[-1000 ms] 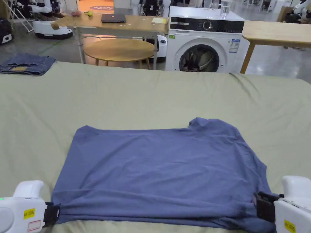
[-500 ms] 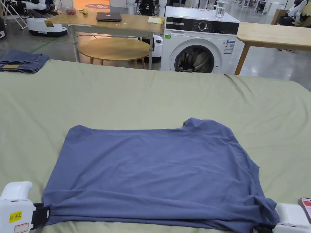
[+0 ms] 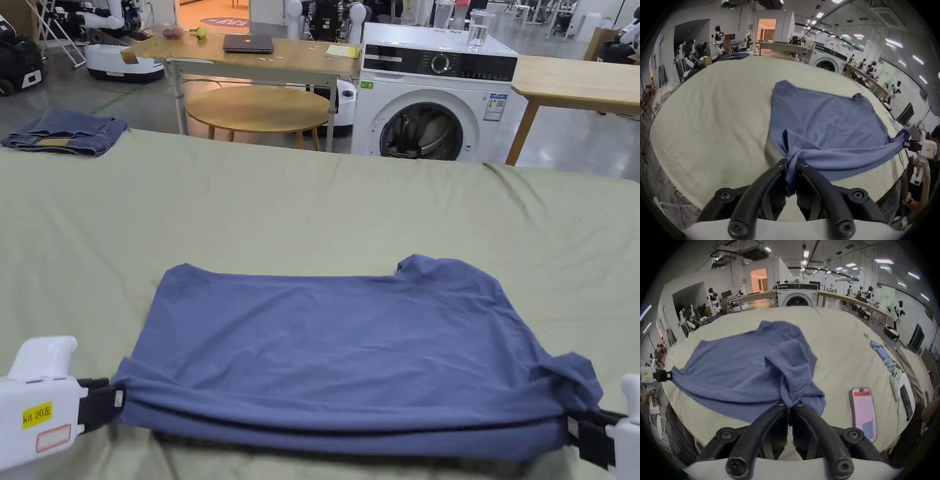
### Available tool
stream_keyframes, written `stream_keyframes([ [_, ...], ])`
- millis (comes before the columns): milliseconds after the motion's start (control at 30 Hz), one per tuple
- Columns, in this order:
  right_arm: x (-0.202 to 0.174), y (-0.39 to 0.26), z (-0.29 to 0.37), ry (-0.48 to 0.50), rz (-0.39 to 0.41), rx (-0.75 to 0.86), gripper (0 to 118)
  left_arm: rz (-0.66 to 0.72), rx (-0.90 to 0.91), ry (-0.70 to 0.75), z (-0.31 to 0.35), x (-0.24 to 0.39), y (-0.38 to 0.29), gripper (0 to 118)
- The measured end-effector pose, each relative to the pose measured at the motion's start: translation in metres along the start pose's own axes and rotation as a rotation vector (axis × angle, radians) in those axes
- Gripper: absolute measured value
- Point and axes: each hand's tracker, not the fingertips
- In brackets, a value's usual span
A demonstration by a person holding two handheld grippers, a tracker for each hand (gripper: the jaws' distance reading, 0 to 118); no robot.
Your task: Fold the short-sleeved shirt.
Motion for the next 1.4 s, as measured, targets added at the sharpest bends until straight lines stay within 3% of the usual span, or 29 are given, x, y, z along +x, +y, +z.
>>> stream_keyframes([
  [433, -0.003, 0.081, -0.103, -0.003, -0.022, -0.036, 3, 0.061, -0.003, 0.021, -0.069, -0.003, 0.076, 4],
  [733, -0.018, 0.087, -0.155, -0.043, 0.053, -0.096, 4, 0.067, -0.109, 0.077, -0.115, -0.006, 0.079, 4],
  [800, -0.021, 0.086, -0.156, -0.061, 0.065, -0.101, 9, 0.061, -0.116, 0.085, -0.119, -0.004, 0.08, 4],
  [833, -0.023, 0.086, -0.154, -0.081, 0.075, -0.093, 17, 0.052, -0.127, 0.092, -0.121, -0.004, 0.081, 9],
  [900, -0.028, 0.087, -0.144, -0.112, 0.083, -0.048, 46, 0.021, -0.111, 0.139, -0.118, -0.001, 0.082, 33],
  [933, -0.029, 0.086, -0.136, -0.116, 0.071, -0.016, 54, 0.012, -0.092, 0.137, -0.113, 0.0, 0.082, 42],
  [1000, -0.036, 0.086, -0.119, -0.102, 0.048, 0.053, 55, 0.014, -0.045, 0.104, -0.1, 0.004, 0.081, 53],
  [1133, -0.058, 0.081, -0.085, -0.075, 0.0, 0.189, 55, 0.015, 0.095, 0.008, -0.072, 0.017, 0.074, 54],
  [1200, -0.072, 0.074, -0.069, -0.055, -0.035, 0.263, 53, 0.006, 0.172, -0.018, -0.057, 0.029, 0.065, 54],
  [1233, -0.079, 0.07, -0.062, -0.04, -0.041, 0.288, 46, -0.004, 0.211, -0.03, -0.05, 0.036, 0.06, 54],
  [1267, -0.086, 0.067, -0.056, -0.029, -0.044, 0.309, 24, -0.013, 0.237, -0.031, -0.044, 0.042, 0.056, 53],
  [1300, -0.094, 0.063, -0.049, -0.024, -0.044, 0.331, 10, -0.03, 0.274, -0.029, -0.036, 0.049, 0.05, 44],
  [1367, -0.109, 0.055, -0.04, -0.023, -0.048, 0.362, 1, -0.079, 0.337, -0.019, -0.03, 0.056, 0.042, 8],
  [1400, -0.115, 0.052, -0.035, -0.012, -0.043, 0.377, 0, -0.101, 0.342, 0.006, -0.028, 0.061, 0.039, 1],
])
